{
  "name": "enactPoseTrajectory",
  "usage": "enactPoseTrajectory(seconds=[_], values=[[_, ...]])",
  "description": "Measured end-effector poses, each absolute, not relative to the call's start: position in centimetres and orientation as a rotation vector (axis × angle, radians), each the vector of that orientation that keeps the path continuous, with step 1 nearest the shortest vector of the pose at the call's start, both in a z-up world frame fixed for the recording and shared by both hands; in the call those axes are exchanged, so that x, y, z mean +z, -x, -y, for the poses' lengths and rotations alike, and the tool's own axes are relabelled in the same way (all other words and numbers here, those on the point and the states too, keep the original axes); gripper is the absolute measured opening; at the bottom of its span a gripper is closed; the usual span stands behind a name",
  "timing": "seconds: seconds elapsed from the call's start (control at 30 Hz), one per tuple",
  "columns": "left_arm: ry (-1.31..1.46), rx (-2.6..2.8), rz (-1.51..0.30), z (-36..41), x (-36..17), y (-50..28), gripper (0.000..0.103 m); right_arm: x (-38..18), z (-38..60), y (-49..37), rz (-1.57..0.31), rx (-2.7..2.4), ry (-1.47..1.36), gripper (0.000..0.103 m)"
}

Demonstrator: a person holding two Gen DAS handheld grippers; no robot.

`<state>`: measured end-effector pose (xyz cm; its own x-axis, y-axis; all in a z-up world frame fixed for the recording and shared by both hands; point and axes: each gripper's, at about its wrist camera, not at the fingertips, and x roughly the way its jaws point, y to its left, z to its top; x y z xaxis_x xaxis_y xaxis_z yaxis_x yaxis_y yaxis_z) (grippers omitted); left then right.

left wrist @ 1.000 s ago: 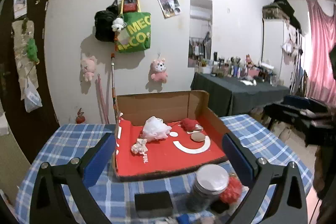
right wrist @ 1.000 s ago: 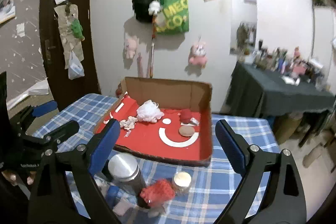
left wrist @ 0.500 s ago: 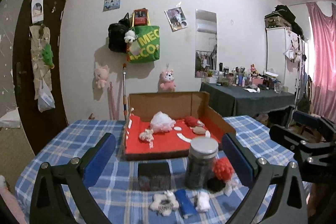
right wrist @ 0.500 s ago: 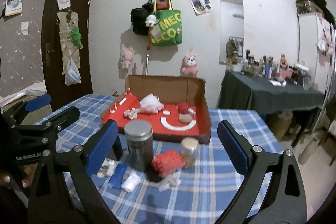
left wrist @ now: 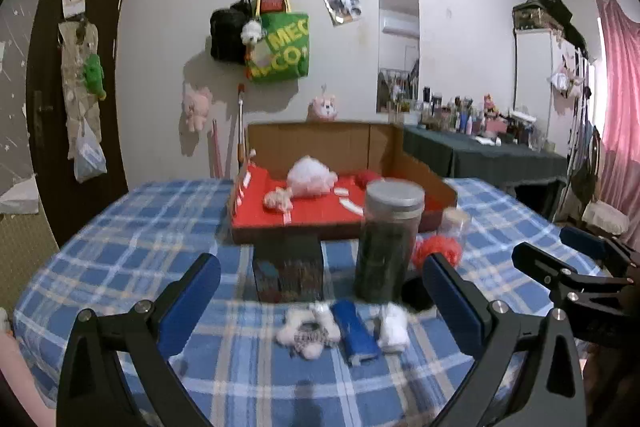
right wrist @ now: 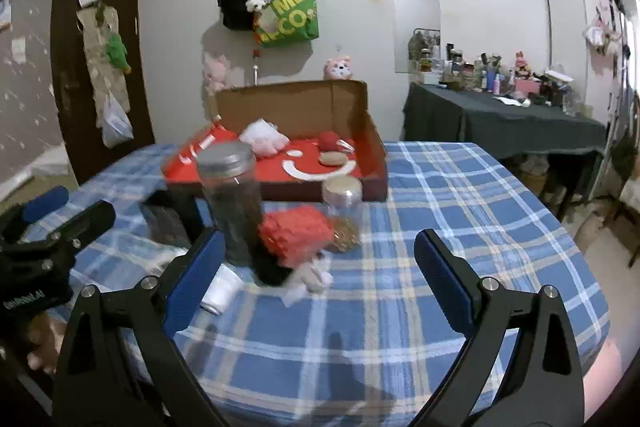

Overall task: Organize soft objects
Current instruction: 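Withdraw both open tools from the box back toward the table items, then grasp the white sock with the right tool while the left tool grasps the white fluffy bear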

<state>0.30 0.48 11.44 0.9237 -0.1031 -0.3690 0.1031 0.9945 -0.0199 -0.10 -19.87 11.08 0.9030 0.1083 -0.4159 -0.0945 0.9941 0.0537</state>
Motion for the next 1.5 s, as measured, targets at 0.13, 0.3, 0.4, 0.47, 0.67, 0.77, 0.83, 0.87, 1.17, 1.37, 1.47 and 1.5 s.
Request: enactPoseTrajectory(seconds=[0.13,0.3,0.4,0.47,0.67,0.77,0.83,0.87,1.17,1.37,1.47,1.5], values=[[0.020,-0.106,-0.417,-0.4,9.4,-0.6,0.103,9.0,19.8,0.2,-0.445,0.082,-0.015,0.097],[0.009,-0.089,-0.462,-0.3,7.3,-1.2,0.103,6.8,19.8,0.0,-0.485,0.073,-0.024,0.097],[0.008,-0.080,-0.485,-0.4,6.5,-1.4,0.103,5.9,19.8,-0.3,-0.518,0.082,-0.034,0.097],[0.010,-0.076,-0.501,-0.5,6.1,-1.7,0.103,5.5,19.6,-0.6,-0.533,0.091,-0.043,0.097],[0.009,-0.068,-0.525,-1.2,5.6,-2.4,0.103,5.0,18.6,-1.1,-0.555,0.122,-0.038,0.097],[0.013,-0.066,-0.543,-1.7,5.4,-2.9,0.103,4.8,18.1,-1.7,-0.572,0.139,-0.043,0.097],[0.012,-0.069,-0.567,-2.1,5.2,-3.4,0.103,4.5,17.8,-2.2,-0.591,0.156,-0.055,0.097],[0.013,-0.075,-0.581,-2.4,5.1,-3.7,0.103,4.3,17.6,-2.6,-0.604,0.169,-0.064,0.097],[-0.016,-0.130,-0.670,-3.5,4.2,-6.4,0.103,3.1,16.0,-5.5,-0.700,0.264,-0.129,0.097],[-0.027,-0.191,-0.738,-3.5,3.4,-8.1,0.100,2.7,15.0,-6.4,-0.729,0.306,-0.128,0.092],[-0.036,-0.202,-0.775,-3.4,2.6,-8.9,0.091,2.7,14.3,-6.7,-0.737,0.324,-0.117,0.080],[-0.033,-0.211,-0.784,-3.4,2.4,-9.1,0.091,2.6,14.1,-6.7,-0.739,0.326,-0.108,0.078]])
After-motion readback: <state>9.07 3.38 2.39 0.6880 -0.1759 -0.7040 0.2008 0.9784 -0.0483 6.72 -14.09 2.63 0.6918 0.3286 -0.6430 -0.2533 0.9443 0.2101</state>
